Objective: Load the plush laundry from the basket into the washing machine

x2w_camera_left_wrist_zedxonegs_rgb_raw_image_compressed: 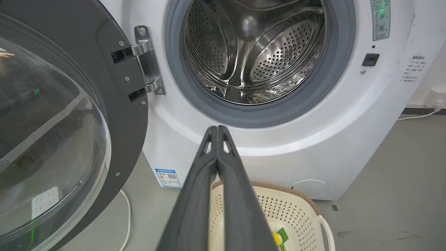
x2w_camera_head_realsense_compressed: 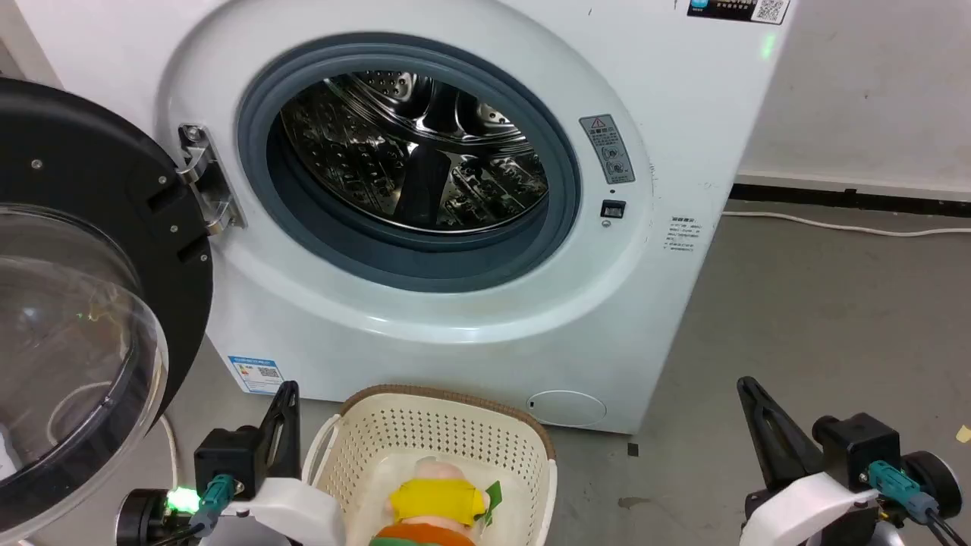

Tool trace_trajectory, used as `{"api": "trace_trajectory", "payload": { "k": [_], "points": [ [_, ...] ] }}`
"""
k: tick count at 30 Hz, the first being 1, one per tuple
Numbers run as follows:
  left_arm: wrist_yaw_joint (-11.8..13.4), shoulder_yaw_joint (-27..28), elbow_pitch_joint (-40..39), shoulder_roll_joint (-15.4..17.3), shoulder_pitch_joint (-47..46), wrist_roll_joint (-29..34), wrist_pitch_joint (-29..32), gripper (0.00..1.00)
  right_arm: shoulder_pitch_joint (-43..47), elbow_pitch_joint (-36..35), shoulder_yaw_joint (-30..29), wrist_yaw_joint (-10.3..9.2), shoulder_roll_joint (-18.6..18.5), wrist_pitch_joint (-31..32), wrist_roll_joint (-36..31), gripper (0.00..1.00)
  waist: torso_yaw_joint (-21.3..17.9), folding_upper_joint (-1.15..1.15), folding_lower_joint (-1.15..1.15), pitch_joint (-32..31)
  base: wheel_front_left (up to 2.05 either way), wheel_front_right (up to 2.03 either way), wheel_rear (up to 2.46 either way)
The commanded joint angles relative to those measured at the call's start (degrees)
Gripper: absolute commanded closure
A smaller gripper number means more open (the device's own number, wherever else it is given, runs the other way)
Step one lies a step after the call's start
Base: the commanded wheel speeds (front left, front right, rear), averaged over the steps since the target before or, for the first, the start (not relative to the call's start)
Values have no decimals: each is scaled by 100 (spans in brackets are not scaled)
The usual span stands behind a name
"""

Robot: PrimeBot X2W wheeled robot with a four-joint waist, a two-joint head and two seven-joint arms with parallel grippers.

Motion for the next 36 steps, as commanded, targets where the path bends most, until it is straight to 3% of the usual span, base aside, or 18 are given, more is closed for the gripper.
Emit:
{"api": "trace_trajectory", "payload": {
  "k": [1,36],
  "points": [
    [2,3,10,7,-88,9,2,100,-67,13,-1,-5,3,3,-43,100,0,0,0,0,0,0,0],
    [2,3,10,7,-88,9,2,100,-67,13,-1,-5,3,3,-43,100,0,0,0,0,0,0,0]
  ]
}}
